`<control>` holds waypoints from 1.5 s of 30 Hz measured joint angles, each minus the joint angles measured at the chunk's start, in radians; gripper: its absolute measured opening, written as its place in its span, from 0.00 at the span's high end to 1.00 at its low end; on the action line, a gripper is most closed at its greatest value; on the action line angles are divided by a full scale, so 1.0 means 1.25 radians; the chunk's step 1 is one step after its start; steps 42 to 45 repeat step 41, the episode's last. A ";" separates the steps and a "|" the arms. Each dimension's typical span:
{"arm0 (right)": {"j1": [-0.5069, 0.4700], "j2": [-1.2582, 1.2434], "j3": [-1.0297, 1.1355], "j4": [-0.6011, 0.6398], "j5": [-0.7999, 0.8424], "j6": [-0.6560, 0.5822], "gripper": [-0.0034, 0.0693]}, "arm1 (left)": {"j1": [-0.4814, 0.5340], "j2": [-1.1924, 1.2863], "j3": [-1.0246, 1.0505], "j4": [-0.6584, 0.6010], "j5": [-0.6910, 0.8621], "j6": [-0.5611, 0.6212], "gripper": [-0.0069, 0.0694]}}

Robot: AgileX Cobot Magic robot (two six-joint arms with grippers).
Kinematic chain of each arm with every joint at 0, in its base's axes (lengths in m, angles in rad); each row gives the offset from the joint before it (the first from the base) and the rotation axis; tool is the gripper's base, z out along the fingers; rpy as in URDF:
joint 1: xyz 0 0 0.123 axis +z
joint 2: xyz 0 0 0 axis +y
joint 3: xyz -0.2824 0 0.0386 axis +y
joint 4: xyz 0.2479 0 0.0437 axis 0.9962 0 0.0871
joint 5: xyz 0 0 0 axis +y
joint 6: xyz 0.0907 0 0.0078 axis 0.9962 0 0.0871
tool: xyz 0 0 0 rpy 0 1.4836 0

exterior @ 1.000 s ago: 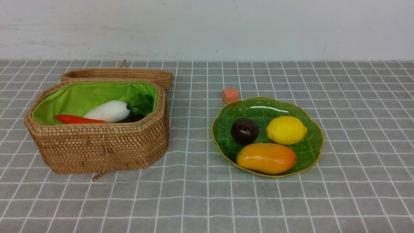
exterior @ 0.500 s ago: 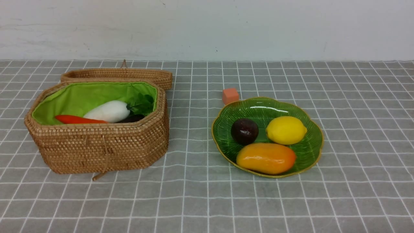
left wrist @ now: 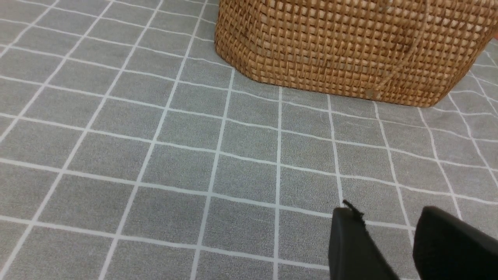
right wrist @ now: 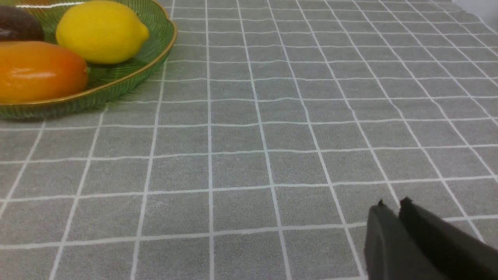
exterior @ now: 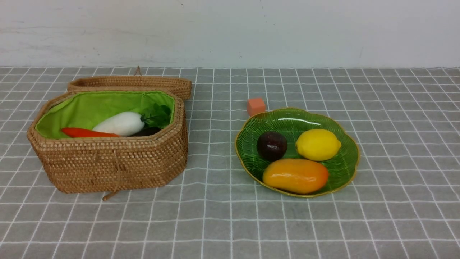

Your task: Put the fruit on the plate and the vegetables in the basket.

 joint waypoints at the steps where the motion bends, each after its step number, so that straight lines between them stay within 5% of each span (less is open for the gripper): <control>1: 0.000 0.000 0.000 0.000 0.000 0.000 0.87 | 0.000 0.000 0.000 0.000 0.000 0.000 0.60; 45: 0.000 0.000 0.000 0.000 0.000 0.000 0.80 | 0.000 0.000 0.000 0.000 0.000 0.000 0.60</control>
